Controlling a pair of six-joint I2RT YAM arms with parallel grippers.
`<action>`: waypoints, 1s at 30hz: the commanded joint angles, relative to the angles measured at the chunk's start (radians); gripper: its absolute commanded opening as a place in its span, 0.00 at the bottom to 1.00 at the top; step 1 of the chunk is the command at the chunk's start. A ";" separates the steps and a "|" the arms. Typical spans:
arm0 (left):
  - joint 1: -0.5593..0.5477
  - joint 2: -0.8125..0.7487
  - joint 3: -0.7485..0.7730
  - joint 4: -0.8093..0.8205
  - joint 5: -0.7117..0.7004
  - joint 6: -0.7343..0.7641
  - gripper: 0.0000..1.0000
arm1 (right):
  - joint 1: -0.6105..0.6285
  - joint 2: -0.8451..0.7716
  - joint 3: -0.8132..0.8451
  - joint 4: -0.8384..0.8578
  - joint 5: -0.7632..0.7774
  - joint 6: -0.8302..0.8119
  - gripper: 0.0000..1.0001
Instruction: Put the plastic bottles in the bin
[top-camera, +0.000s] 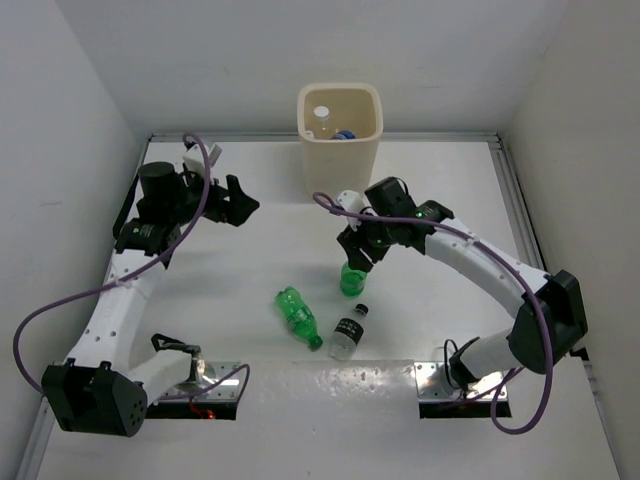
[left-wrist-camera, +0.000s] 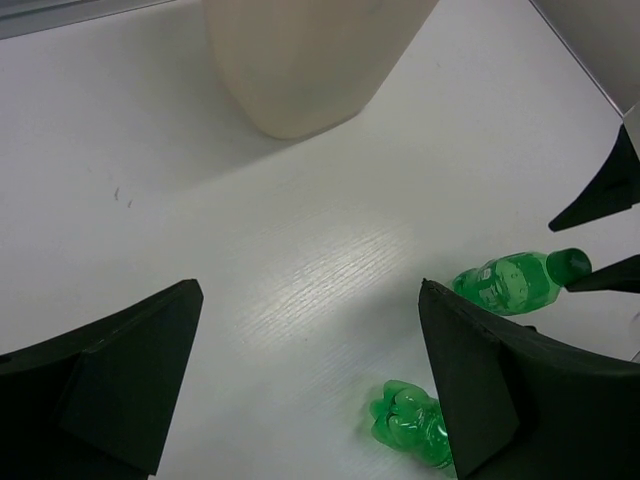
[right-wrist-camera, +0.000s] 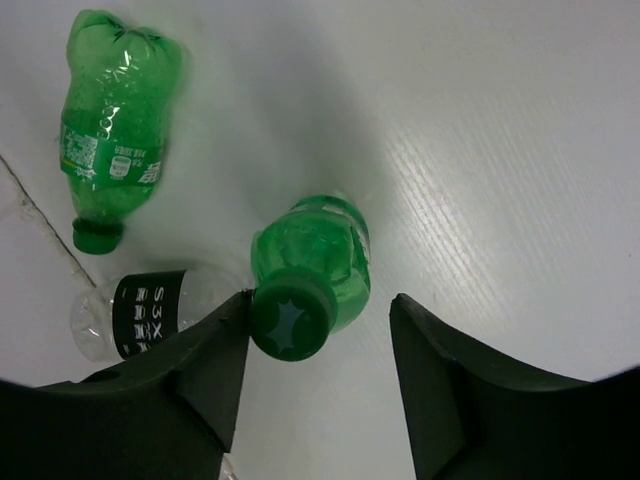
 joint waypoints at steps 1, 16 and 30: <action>0.021 0.012 0.022 0.032 0.026 0.007 0.96 | 0.003 -0.010 -0.006 0.030 0.007 -0.008 0.56; 0.017 0.040 0.057 -0.170 0.373 0.485 0.91 | -0.013 -0.018 0.395 -0.053 -0.055 0.046 0.00; -0.351 0.086 0.022 -0.495 0.202 1.055 0.89 | -0.190 0.137 0.765 0.394 0.183 0.139 0.00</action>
